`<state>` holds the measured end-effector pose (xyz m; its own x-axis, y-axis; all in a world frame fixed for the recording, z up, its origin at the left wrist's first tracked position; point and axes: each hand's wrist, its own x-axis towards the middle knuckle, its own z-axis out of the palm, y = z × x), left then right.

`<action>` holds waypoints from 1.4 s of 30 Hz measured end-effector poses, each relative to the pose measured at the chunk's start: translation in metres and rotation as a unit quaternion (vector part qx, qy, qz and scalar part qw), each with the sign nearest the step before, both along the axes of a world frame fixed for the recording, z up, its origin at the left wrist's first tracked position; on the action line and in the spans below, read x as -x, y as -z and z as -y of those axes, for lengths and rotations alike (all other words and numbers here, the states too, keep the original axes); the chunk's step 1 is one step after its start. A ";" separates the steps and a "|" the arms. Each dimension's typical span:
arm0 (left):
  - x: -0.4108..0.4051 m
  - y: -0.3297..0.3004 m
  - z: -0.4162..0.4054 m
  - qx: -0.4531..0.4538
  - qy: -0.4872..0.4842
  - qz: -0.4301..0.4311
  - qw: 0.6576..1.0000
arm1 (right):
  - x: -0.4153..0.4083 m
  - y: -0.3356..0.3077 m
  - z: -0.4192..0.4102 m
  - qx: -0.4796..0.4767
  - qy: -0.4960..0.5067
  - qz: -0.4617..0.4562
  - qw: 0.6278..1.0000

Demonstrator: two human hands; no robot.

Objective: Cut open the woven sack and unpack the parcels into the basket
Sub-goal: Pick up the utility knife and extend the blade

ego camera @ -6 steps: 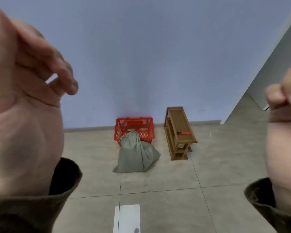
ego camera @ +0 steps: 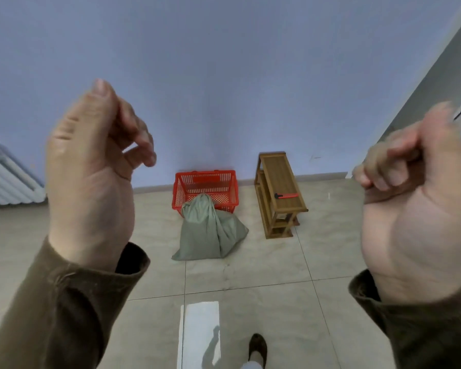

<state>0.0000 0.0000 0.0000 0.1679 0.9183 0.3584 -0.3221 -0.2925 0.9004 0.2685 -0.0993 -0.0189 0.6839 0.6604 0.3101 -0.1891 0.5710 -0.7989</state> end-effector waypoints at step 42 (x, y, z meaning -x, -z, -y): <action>-0.374 0.410 -0.322 0.406 0.078 -0.306 0.857 | -0.298 0.410 -0.324 0.577 -0.027 -0.223 0.785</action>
